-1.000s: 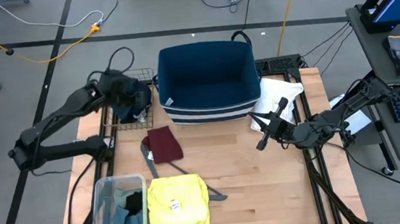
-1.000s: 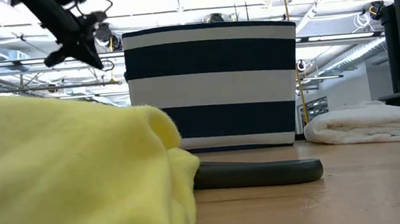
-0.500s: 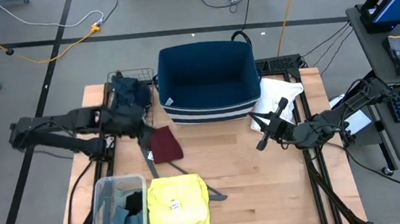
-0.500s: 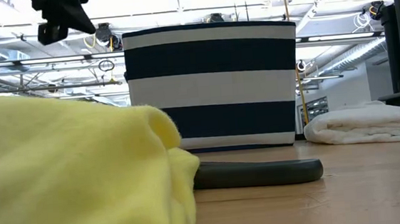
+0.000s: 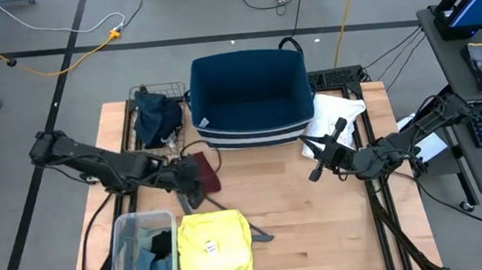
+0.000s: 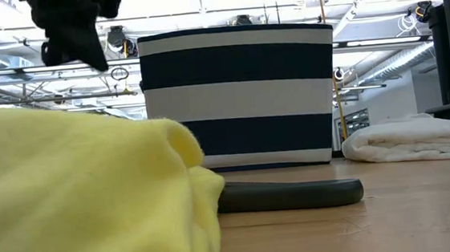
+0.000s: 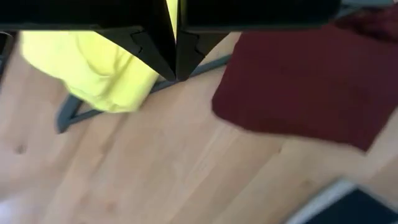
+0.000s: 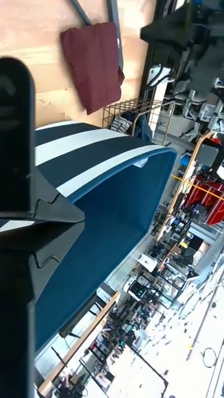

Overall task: Pick & Place Cloths
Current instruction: Put the red shorts into the wire basket

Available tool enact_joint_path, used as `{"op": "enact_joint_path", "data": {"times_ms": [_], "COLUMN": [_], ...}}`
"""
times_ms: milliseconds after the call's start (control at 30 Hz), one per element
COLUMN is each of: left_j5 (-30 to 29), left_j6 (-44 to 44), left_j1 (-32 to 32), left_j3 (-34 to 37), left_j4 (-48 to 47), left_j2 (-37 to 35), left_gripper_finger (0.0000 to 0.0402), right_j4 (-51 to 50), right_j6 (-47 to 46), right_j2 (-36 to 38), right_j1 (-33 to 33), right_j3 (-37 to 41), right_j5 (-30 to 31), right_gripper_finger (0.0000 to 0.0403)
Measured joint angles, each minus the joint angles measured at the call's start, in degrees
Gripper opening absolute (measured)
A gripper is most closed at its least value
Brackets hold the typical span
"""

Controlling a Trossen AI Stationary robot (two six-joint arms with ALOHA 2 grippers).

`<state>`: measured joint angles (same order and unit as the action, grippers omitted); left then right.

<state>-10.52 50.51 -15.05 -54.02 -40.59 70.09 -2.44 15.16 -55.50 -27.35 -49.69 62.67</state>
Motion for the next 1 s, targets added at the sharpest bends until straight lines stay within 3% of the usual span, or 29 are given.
{"op": "enact_joint_path", "data": {"times_ms": [267, 733, 1000], "left_j5": [0.0, -4.5, -6.6], "left_j6": [3.6, -6.9, -8.3], "left_j1": [0.0, 0.2, 2.4], "left_j3": [0.0, 0.0, 0.0], "left_j4": [-0.3, -0.3, -1.7], "left_j2": [6.7, 15.8, 19.5], "left_gripper_finger": [0.0072, 0.0285, 0.0327], "right_j4": [0.0, 0.0, 0.1], "right_j6": [0.7, 0.6, 0.5], "right_j2": [0.0, 0.0, 0.0], "right_j1": [0.0, 0.0, 0.0], "right_j3": [0.0, 0.0, 0.0], "right_j5": [0.0, 0.0, 0.0], "right_gripper_finger": [0.0000, 0.0000, 0.0000]}}
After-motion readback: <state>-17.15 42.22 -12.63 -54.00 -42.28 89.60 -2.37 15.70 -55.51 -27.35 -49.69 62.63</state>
